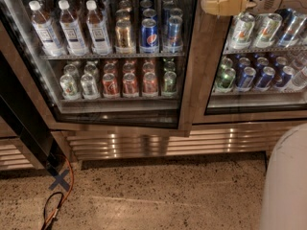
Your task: Open left fridge door
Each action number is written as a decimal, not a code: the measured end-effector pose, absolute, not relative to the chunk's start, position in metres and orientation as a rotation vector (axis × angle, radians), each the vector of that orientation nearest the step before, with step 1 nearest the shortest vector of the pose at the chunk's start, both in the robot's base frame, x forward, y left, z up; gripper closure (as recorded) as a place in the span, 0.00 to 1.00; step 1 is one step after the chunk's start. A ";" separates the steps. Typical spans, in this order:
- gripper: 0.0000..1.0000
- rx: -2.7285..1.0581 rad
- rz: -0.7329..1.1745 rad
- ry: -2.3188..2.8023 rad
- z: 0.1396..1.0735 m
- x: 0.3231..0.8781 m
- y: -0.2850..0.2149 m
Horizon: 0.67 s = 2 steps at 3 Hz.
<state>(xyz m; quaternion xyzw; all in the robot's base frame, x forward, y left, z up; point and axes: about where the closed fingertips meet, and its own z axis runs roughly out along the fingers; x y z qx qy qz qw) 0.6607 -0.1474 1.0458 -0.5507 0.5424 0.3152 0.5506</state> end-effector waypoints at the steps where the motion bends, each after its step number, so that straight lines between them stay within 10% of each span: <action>1: 0.60 -1.303 0.746 1.283 1.046 0.661 -0.147; 2: 0.44 -1.303 0.746 1.283 1.046 0.661 -0.147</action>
Offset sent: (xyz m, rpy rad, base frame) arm 0.0000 0.0000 0.0000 0.0000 0.0000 0.0000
